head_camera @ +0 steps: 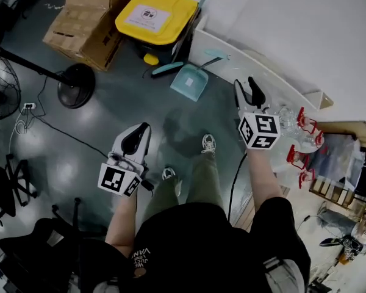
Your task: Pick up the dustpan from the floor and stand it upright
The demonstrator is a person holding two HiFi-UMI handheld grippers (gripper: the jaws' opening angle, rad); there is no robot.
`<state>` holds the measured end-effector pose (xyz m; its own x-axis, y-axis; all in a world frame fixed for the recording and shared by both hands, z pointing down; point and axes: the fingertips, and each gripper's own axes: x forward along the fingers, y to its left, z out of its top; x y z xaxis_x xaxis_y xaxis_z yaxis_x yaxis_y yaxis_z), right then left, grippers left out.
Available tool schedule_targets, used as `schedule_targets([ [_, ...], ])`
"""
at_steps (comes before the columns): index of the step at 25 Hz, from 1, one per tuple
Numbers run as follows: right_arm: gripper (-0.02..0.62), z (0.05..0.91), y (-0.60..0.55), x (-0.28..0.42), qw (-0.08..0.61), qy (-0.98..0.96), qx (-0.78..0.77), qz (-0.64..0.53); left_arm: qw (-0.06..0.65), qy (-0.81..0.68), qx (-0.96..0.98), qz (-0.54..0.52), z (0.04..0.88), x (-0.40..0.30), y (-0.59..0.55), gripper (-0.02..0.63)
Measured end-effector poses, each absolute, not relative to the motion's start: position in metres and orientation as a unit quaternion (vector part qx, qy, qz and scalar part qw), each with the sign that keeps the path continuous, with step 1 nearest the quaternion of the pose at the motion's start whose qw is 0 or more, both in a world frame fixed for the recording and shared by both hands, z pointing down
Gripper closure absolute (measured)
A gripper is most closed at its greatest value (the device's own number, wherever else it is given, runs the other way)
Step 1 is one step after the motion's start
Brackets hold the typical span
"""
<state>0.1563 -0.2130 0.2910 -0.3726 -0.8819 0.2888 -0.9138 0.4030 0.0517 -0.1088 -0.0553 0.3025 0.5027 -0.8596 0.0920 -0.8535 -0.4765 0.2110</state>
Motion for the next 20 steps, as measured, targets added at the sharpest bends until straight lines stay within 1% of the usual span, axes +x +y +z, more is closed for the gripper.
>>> schedule_targets([
  [1,0.429,0.284,-0.204,0.157,0.128,-0.826,0.546,0.060,0.115,-0.493,0.863,-0.016,0.298,-0.106,-0.052,0.532],
  [3,0.527,0.272,-0.184,0.160,0.112,-0.825,0.551,0.061,0.114,-0.480,0.870,-0.020,0.289,-0.099,-0.044,0.532],
  [4,0.548,0.266,-0.174,0.161,0.104,-0.825,0.552,0.061,0.112,-0.473,0.874,-0.021,0.285,-0.095,-0.040,0.532],
  [6,0.551,0.255,-0.155,0.161,0.091,-0.826,0.553,0.061,0.108,-0.461,0.880,-0.022,0.277,-0.091,-0.034,0.532],
  [8,0.572,0.247,-0.136,0.160,0.082,-0.826,0.554,0.062,0.103,-0.454,0.885,-0.025,0.269,-0.091,-0.028,0.532],
  [12,0.592,0.239,-0.100,0.151,0.074,-0.830,0.548,0.067,0.087,-0.447,0.890,-0.025,0.252,-0.094,-0.019,0.532],
  [20,0.592,0.236,-0.039,0.134,0.025,-0.827,0.549,0.120,0.074,-0.424,0.903,-0.015,0.237,-0.093,0.009,0.540],
])
